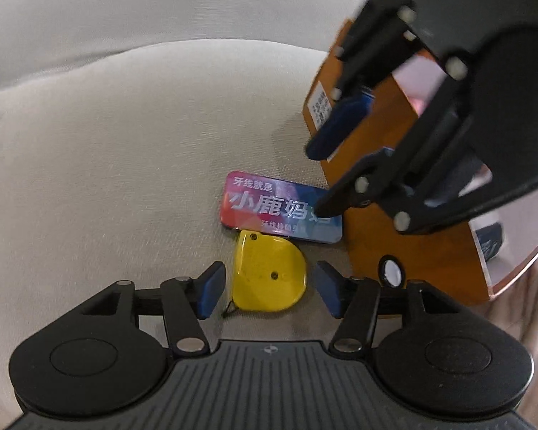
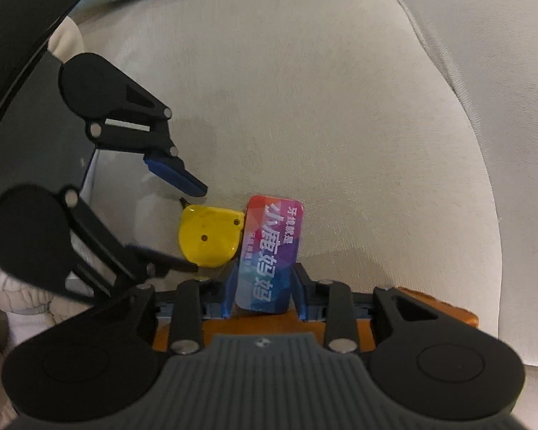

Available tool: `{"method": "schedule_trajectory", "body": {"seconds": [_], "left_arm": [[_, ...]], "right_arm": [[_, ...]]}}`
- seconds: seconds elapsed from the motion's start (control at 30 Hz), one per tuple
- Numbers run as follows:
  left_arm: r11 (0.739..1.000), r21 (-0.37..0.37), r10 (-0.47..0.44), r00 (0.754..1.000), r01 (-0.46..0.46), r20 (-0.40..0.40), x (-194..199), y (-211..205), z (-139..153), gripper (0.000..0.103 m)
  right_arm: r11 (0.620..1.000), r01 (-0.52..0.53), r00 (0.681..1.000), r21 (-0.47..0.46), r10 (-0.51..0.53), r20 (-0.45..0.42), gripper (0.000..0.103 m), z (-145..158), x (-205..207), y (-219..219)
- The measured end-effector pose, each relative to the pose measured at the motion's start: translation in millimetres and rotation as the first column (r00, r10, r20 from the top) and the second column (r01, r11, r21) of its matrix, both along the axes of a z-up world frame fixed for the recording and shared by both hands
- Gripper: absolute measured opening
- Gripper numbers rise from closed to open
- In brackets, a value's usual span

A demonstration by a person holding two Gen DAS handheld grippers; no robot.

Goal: Organize rigid objects
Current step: 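Move both tools out of the shoebox to the yellow tape measure and card, then grasp the yellow tape measure with the left tool while the right tool grasps the colourful card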

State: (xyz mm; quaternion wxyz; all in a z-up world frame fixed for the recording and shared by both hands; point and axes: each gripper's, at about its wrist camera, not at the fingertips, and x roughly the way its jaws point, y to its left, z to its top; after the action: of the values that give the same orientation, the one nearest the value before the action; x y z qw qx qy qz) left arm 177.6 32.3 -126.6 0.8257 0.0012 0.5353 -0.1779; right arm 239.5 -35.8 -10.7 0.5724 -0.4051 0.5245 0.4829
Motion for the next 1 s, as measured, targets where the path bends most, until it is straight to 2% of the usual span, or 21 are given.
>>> {"method": "schedule_trajectory", "body": {"seconds": [0.13,0.23,0.3,0.4,0.5,0.67,0.83,1.0], "left_arm": [[0.997,0.077,-0.031,0.999,0.029,0.029,-2,-15,-10,0.068],[0.994,0.102,-0.03,0.999,0.026,0.032,-4,-22,-17,0.065],[0.995,0.092,-0.037,0.998,0.033,0.043,-5,-23,-17,0.057],[0.997,0.082,-0.011,0.999,0.008,0.037,-6,-18,-15,0.057],[0.993,0.096,0.061,0.998,-0.062,0.018,-6,-1,-12,0.057],[0.985,0.051,0.168,0.986,-0.167,-0.018,-6,27,-11,0.057],[0.984,0.051,0.173,0.985,-0.172,-0.016,-7,27,-11,0.057],[0.983,0.036,0.18,0.984,-0.18,-0.01,-11,30,-6,0.057]], "right_arm": [[1.0,0.006,1.0,-0.022,-0.007,-0.008,0.038,-9,6,6],[0.999,0.0,1.0,-0.042,0.0,-0.01,0.039,-13,7,7],[0.999,0.002,1.0,-0.054,-0.003,-0.014,0.043,-15,7,9],[0.998,0.003,1.0,-0.061,-0.005,-0.027,0.047,-20,6,11],[0.997,-0.002,1.0,-0.081,0.001,-0.021,0.049,-23,5,16],[0.991,0.02,1.0,-0.13,-0.021,-0.002,0.049,-33,8,26],[0.983,0.06,0.998,-0.172,-0.061,0.001,0.05,-46,10,35],[0.978,0.078,0.997,-0.192,-0.075,0.022,0.046,-52,5,35]]}}
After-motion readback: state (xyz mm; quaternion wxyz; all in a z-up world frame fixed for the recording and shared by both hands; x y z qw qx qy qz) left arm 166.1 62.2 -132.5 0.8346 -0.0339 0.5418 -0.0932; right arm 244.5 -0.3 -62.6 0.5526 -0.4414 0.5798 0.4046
